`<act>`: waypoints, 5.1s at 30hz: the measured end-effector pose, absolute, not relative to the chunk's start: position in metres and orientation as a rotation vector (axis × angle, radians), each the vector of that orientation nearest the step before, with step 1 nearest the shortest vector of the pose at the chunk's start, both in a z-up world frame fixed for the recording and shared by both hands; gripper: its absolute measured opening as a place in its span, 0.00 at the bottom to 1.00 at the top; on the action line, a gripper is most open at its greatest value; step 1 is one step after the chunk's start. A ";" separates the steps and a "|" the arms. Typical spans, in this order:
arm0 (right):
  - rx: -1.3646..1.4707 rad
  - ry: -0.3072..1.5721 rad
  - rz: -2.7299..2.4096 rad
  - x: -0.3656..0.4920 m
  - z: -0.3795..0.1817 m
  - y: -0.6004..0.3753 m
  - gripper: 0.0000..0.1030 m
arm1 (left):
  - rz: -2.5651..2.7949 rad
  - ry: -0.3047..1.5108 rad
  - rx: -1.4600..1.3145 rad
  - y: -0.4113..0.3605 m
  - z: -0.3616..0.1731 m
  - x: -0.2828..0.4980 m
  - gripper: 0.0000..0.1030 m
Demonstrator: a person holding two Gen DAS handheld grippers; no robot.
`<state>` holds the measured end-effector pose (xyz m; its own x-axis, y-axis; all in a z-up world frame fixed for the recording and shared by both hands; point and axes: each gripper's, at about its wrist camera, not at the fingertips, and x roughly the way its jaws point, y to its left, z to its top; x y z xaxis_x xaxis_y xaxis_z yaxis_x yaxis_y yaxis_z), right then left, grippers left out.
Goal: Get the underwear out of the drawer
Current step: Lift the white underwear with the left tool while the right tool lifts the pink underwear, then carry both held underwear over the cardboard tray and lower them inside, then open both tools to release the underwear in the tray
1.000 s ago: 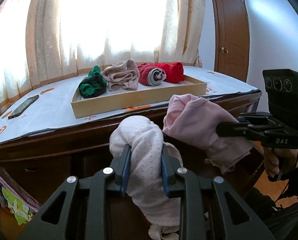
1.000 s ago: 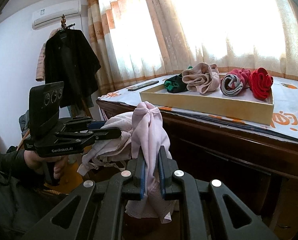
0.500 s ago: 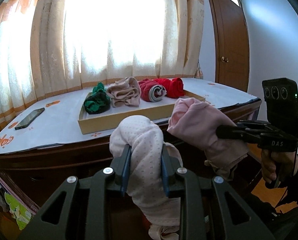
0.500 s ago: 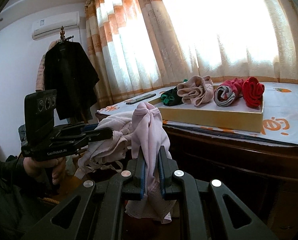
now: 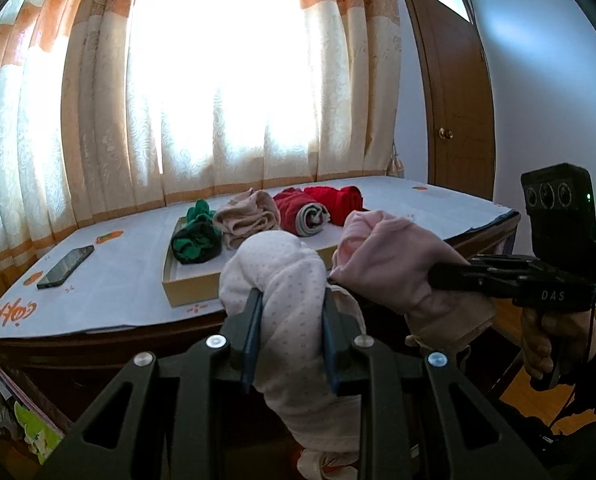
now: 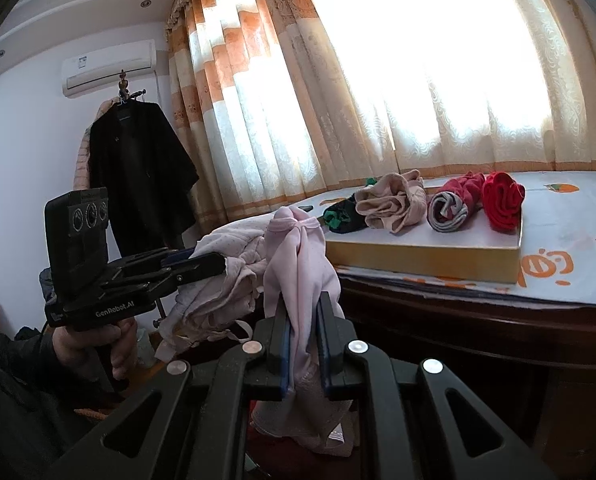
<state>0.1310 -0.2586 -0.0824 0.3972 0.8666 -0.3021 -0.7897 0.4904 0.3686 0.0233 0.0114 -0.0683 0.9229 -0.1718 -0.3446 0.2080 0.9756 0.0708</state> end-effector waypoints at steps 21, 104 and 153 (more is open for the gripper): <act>0.186 0.504 0.998 0.152 -0.055 -0.259 0.12 | -0.212 0.314 0.129 0.007 -0.042 0.049 0.24; 0.102 0.813 0.591 0.410 -0.055 -0.197 0.12 | -0.237 0.595 0.187 -0.022 -0.021 0.326 0.41; 0.083 0.703 0.679 0.289 -0.008 -0.210 0.64 | -0.233 0.478 0.060 -0.001 0.005 0.218 0.69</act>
